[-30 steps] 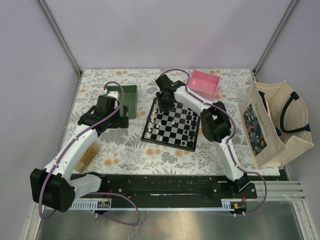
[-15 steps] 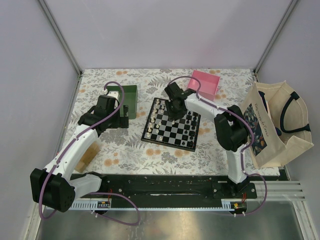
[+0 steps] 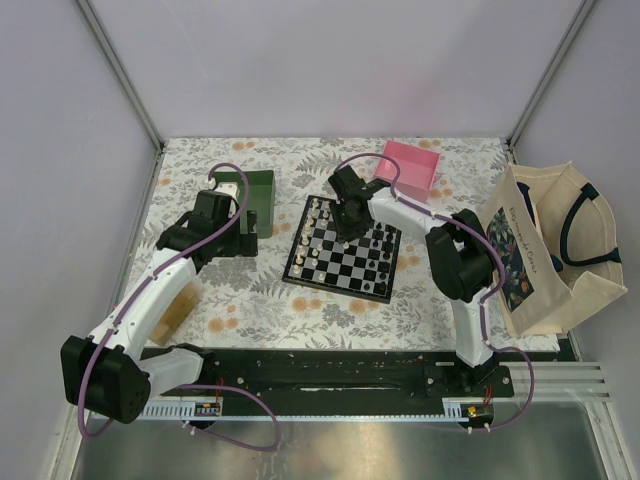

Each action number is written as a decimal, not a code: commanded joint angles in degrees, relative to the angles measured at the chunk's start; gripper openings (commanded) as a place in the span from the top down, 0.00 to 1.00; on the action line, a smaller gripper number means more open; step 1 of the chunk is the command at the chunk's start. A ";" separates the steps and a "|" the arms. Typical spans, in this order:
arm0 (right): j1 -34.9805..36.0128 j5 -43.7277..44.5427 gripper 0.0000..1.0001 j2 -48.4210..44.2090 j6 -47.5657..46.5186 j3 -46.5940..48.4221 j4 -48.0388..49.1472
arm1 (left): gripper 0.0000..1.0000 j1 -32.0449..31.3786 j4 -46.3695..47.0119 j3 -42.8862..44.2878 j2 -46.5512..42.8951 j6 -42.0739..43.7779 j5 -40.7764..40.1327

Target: Set up the chess pieces on the board

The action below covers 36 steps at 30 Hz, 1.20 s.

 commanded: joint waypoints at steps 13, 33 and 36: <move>0.60 0.41 0.70 -0.09 -0.36 0.87 -0.28 | 0.01 0.38 1.45 1.01 0.14 0.40 0.67; 0.60 1.73 0.81 0.00 -0.97 2.45 -2.48 | 0.01 0.38 1.53 1.01 -0.04 0.40 1.02; 0.51 1.11 0.83 0.00 -0.88 3.59 -2.04 | 0.01 0.47 1.45 1.01 -0.12 0.40 0.94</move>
